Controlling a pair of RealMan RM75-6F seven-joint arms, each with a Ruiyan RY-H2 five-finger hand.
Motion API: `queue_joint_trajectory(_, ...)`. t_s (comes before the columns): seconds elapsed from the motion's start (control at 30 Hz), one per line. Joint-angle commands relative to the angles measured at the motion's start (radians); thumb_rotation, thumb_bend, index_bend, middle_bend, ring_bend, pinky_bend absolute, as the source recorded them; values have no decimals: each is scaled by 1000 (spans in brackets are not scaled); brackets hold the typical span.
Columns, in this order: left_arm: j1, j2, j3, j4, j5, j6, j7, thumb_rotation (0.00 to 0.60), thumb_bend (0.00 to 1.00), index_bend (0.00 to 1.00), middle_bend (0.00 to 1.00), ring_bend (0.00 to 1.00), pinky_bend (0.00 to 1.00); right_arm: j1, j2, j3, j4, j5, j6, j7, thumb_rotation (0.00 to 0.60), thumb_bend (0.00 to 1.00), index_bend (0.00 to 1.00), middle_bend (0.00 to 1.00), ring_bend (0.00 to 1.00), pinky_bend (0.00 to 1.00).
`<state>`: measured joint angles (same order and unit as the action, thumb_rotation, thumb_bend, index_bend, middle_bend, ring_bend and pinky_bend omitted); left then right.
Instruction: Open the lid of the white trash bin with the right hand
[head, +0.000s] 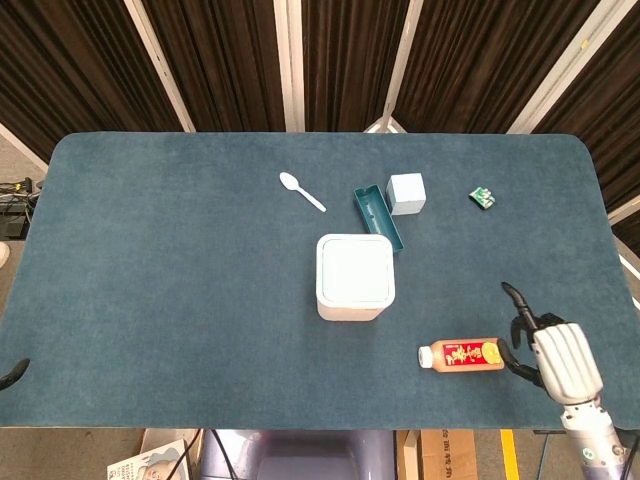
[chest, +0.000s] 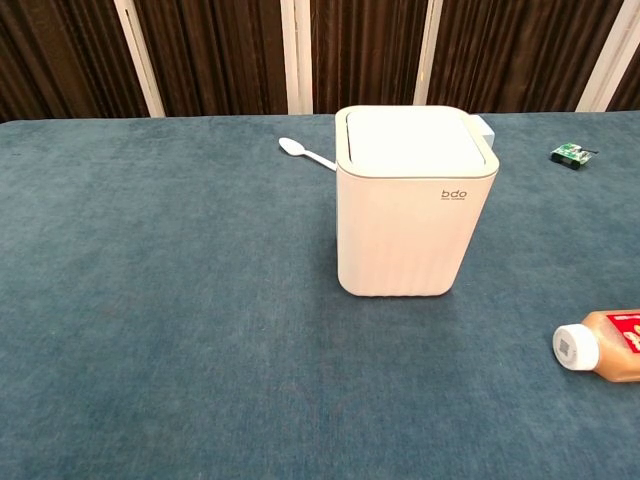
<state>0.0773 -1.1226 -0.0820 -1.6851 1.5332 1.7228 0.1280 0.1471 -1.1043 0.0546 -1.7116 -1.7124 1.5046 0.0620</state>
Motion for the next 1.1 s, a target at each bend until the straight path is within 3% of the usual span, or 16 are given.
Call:
queue_joint_trajectory(0.03,2,-1,0,-2,1,6,5,600,23,120,28,0,0,65,71,7,-92,-20,-87,-21,600,701,86,796,799,659)
queue_joint_trajectory(0.13,4,-4,-3,-3,-3,9,7,600,23,120,28,0,0,115,117,15,-163,-11,-170,-32,600,753,89,806,805,688)
queue_joint_trajectory(0.3,-1,-6,-3,-6,-11,-2,17,600,23,120,28,0,0,201,172,39,-243,49,-322,-100,600,761,89,806,805,694)
queue_joint_trajectory(0.57,0,-5,7,-11,4,-2,24,600,23,119,27,0,0,317,164,88,-314,204,-506,-227,600,762,89,806,805,694)
queue_joint_trajectory(0.87,-2,2,18,-16,11,-16,23,600,23,119,26,0,0,406,99,125,-348,384,-575,-379,600,762,89,806,805,694)
queue_joint_trajectory(1.1,-2,5,13,-17,-1,-18,18,600,23,119,26,0,0,451,69,115,-373,449,-594,-472,600,761,119,806,805,694)
